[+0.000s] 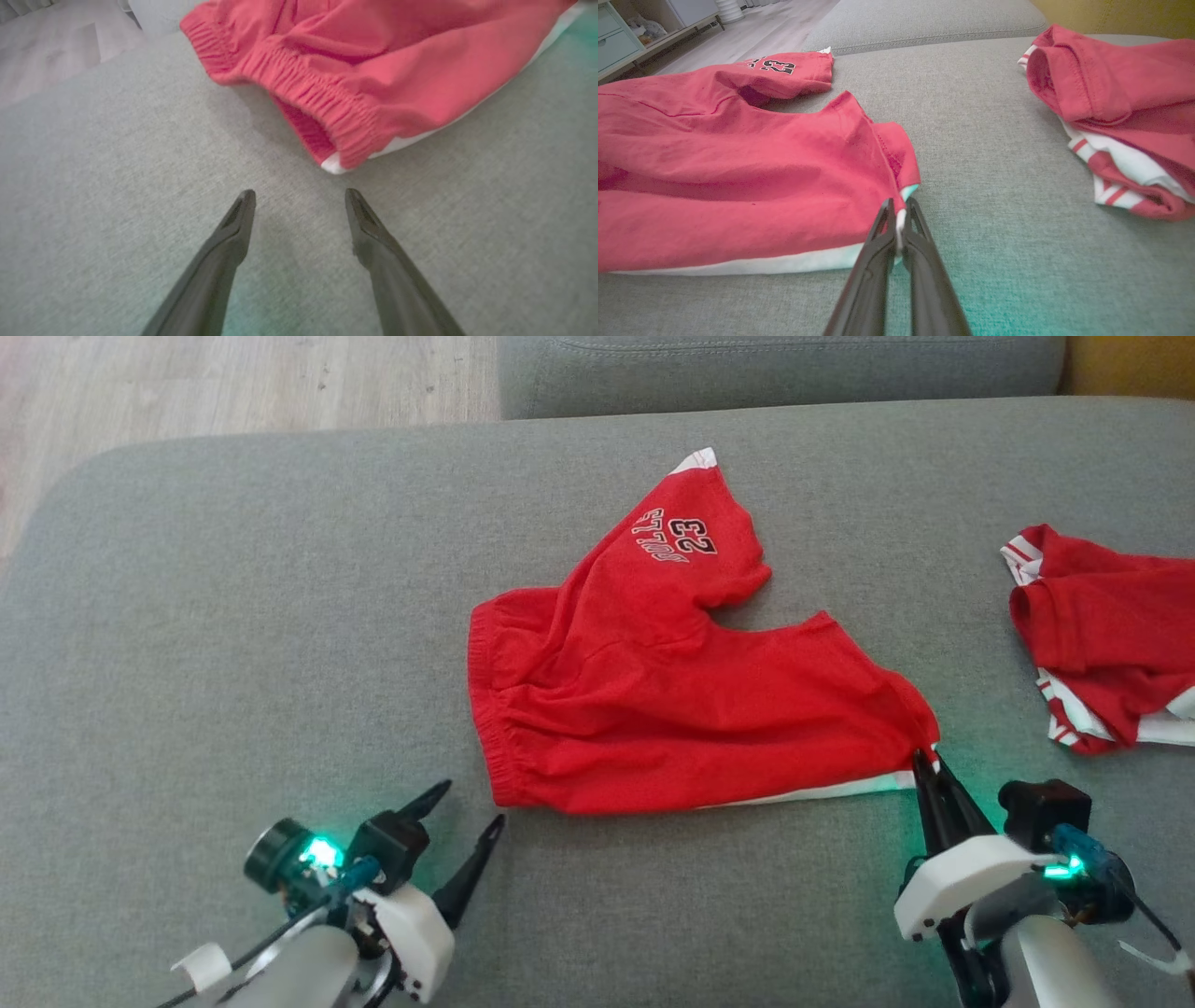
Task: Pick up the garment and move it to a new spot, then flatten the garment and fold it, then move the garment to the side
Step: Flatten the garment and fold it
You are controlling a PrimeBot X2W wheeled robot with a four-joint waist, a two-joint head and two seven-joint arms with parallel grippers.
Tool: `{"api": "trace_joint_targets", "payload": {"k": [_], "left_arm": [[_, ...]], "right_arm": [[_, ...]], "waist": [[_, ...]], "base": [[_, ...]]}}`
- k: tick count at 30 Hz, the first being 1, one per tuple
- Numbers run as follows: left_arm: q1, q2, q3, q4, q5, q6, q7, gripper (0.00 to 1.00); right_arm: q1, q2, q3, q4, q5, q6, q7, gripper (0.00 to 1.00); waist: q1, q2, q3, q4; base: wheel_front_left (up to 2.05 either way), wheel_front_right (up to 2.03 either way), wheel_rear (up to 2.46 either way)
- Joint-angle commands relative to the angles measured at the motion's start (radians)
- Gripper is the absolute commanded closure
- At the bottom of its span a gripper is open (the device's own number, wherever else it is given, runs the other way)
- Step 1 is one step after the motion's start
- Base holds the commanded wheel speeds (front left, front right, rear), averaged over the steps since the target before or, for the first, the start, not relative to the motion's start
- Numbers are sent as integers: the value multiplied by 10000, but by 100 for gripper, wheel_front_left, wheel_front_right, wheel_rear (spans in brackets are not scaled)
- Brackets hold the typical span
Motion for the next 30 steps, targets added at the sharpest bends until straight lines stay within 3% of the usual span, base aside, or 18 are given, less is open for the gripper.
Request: {"api": "trace_joint_targets", "payload": {"k": [1, 18, 19, 20, 30], "left_arm": [[-345, 236, 229, -350, -111, -53, -150, 0], [-1050, 28, -654, -378, -581, -141, -436, 0], [-1071, 37, -717, -356, -603, -142, -432, 64], [-1094, 46, -778, -341, -633, -143, -431, 100], [-1176, 323, -1063, -459, -919, -146, -577, 100]], "right_arm": [[-192, -52, 264, -250, 56, -9, -50, 100], [-314, -52, 337, -370, 9, -9, -19, 100], [-316, -52, 338, -369, 9, -9, -23, 100], [-320, -52, 338, -367, 8, -9, -27, 100], [-293, -52, 228, -324, -17, -9, -71, 100]], "waist": [[0, 0, 14, 0], [0, 0, 352, -395], [0, 0, 359, -410], [0, 0, 366, -420], [0, 0, 114, -451]], "base": [[0, 0, 0], [0, 0, 0], [0, 0, 0], [0, 0, 0], [0, 0, 0]]}}
